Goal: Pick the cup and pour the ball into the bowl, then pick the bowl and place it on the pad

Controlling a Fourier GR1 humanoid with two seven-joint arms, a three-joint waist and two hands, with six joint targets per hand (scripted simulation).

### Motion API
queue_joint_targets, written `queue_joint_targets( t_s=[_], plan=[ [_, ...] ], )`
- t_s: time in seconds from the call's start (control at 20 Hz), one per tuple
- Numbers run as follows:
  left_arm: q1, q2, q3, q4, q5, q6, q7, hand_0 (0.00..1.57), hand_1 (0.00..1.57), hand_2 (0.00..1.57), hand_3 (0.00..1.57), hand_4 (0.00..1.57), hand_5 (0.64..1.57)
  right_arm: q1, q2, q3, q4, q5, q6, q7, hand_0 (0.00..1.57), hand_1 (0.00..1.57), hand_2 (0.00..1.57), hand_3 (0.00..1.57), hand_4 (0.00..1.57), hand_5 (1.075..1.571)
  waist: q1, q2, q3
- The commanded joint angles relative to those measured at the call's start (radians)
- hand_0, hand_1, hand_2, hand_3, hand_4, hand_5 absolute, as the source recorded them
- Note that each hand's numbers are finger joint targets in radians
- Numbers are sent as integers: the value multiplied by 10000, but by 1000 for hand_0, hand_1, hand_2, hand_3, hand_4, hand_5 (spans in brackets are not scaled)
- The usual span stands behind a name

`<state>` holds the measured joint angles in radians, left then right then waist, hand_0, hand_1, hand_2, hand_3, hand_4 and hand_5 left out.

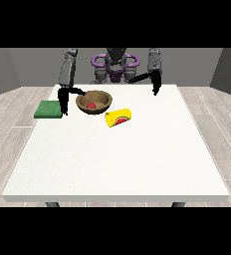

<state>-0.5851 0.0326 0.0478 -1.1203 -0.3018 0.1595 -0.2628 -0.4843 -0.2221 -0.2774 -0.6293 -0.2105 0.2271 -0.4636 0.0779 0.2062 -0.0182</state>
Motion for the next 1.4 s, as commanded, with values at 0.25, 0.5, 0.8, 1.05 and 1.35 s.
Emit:
queue_joint_targets(
  t_s=[0.25,0.5,0.8,1.05,1.35],
  plan=[
    [-725,104,-110,-587,12,-204,397,0,0,0,0,0,1558,-215,399,-335,259,-394,-79,-264,0,0,0,0,205,1527,485,876,191],
    [-425,160,-181,-491,44,-472,694,0,0,0,0,0,1562,-518,735,-278,80,-502,-707,894,0,0,0,0,292,1538,736,53,179],
    [317,105,-200,-583,135,-454,362,0,0,0,0,0,1564,-941,1294,-142,343,-465,-1503,831,0,0,0,0,381,1551,629,-256,187],
    [164,193,-299,-943,287,-867,663,0,0,0,0,0,1567,45,983,374,1108,533,-2525,1153,1570,1570,1571,823,656,1570,955,-109,181],
    [344,22,-141,-643,354,-616,618,0,0,0,0,0,1569,-554,676,550,998,764,-3343,2655,1571,1571,1571,1571,1034,1551,793,-449,169]
  ],
)
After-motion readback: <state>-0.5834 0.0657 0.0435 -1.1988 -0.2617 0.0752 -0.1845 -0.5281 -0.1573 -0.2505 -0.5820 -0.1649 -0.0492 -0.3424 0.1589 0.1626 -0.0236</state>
